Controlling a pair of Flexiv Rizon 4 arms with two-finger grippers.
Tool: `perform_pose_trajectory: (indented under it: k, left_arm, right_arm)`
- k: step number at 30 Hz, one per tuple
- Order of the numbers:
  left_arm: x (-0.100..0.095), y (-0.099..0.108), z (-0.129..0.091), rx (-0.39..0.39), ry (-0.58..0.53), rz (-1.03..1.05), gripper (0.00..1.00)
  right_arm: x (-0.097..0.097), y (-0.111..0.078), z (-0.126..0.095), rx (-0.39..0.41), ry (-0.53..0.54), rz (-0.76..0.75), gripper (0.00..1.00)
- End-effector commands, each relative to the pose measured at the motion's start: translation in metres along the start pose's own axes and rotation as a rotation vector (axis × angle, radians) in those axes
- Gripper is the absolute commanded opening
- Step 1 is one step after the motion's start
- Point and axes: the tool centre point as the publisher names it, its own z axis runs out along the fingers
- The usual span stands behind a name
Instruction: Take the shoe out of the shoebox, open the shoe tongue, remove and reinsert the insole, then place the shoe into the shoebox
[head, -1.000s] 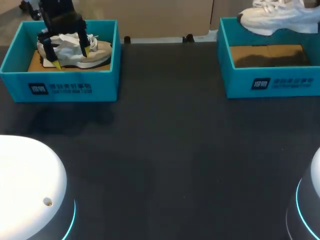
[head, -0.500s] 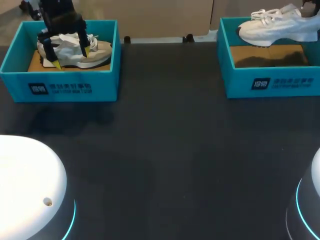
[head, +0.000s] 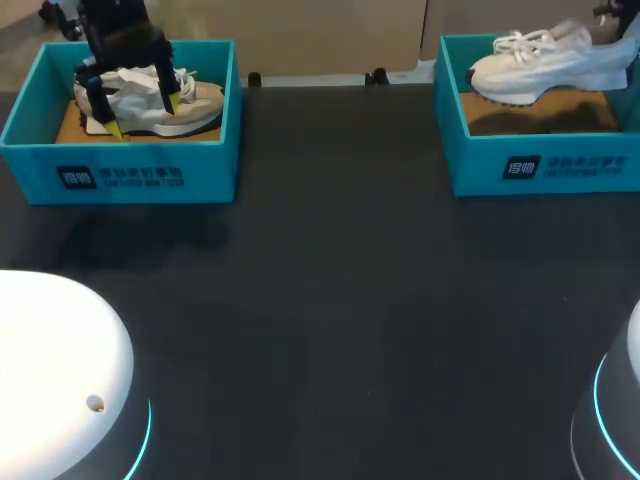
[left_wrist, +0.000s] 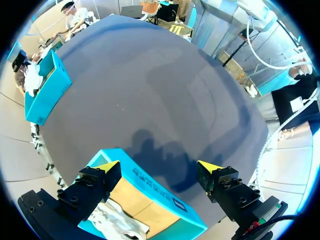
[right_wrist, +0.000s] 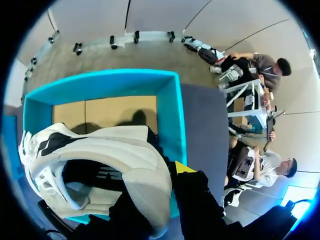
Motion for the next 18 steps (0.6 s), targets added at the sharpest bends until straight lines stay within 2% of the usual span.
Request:
perform_pose_trajectory:
  k: [1,7,18]
  left_arm:
    - [-0.001,0.000,0.000,-0.001,0.003,0.000,1.00]
    - [-0.001,0.000,0.000,-0.001,0.003,0.000,1.00]
    - [-0.001,0.000,0.000,-0.001,0.003,0.000,1.00]
  right_arm:
    - [0.001,-0.006,0.009,-0.018,0.007,0.015,0.00]
    - [-0.005,-0.011,0.014,-0.026,-0.003,0.039,0.00]
    - [0.004,-0.026,0.036,-0.033,0.023,0.052,0.00]
